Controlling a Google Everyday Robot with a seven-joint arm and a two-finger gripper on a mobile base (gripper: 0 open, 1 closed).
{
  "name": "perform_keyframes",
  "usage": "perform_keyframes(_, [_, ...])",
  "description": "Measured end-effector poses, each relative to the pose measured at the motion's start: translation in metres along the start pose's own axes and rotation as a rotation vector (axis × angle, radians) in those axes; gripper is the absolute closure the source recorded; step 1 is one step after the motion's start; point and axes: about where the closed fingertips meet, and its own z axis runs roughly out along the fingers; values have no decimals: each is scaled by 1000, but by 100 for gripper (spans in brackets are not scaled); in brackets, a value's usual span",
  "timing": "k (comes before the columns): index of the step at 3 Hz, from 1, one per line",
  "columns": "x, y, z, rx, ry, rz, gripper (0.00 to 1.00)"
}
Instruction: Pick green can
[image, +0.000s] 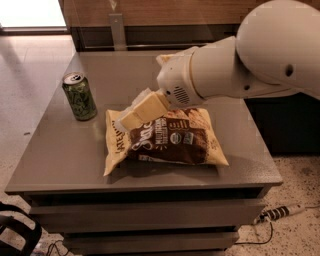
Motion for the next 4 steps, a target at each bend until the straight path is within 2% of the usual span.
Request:
perform_keyframes(1, [-5,5,46,-20,-3,33,0])
perform_keyframes(2, [-12,7,79,-36,-21,47,0])
perform_keyframes(4, [-23,-3,127,-63,-94,54,0])
